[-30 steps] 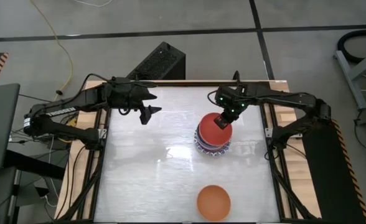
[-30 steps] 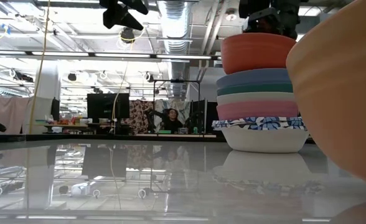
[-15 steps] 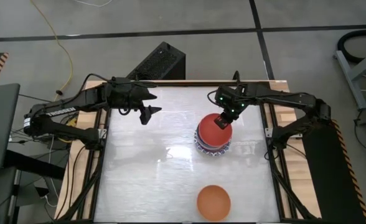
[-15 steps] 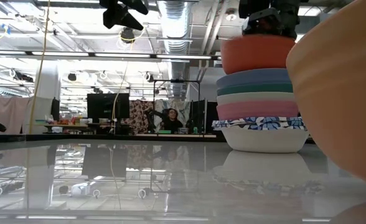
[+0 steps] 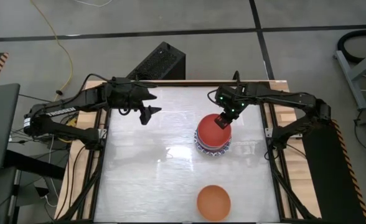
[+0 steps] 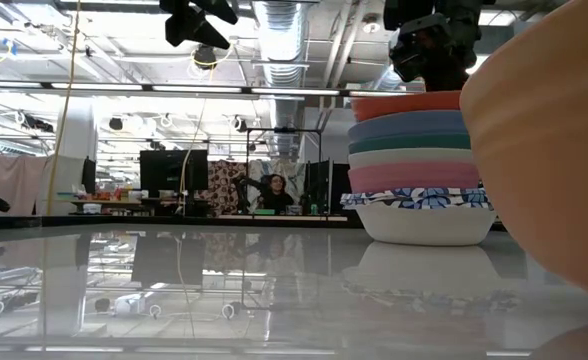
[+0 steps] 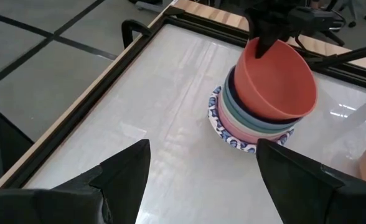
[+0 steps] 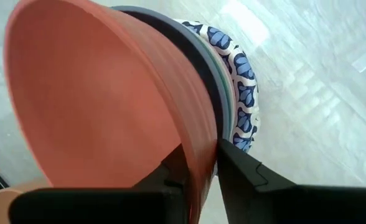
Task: Nest bowls inside each other
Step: Stack the orange bowl on top of the blue bowl, then stack the light orange bowl on top of the orange bowl
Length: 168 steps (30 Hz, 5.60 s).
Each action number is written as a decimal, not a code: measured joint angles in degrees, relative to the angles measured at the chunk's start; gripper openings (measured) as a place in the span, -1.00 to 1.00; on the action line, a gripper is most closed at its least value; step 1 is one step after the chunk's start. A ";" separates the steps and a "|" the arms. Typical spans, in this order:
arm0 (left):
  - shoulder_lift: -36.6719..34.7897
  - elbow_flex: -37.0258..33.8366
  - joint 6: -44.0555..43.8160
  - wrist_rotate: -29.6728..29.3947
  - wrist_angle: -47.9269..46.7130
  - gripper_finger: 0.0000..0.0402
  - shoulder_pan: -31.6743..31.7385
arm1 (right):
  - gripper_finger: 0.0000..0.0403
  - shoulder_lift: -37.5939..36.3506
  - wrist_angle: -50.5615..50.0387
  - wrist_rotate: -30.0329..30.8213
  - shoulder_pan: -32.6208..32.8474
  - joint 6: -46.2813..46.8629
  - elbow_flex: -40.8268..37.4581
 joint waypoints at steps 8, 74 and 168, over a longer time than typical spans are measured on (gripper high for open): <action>0.00 -0.02 0.02 0.00 -1.67 0.40 0.00 | -0.34 -0.13 0.27 0.02 0.00 -0.58 0.00; 0.02 -0.02 -0.52 -0.02 -6.01 0.40 -0.01 | -0.98 -5.97 4.87 -5.50 -4.38 -7.98 1.70; 0.04 -0.02 -1.87 5.09 -8.86 0.40 -0.02 | -0.58 -7.14 29.05 5.75 47.55 40.12 -20.13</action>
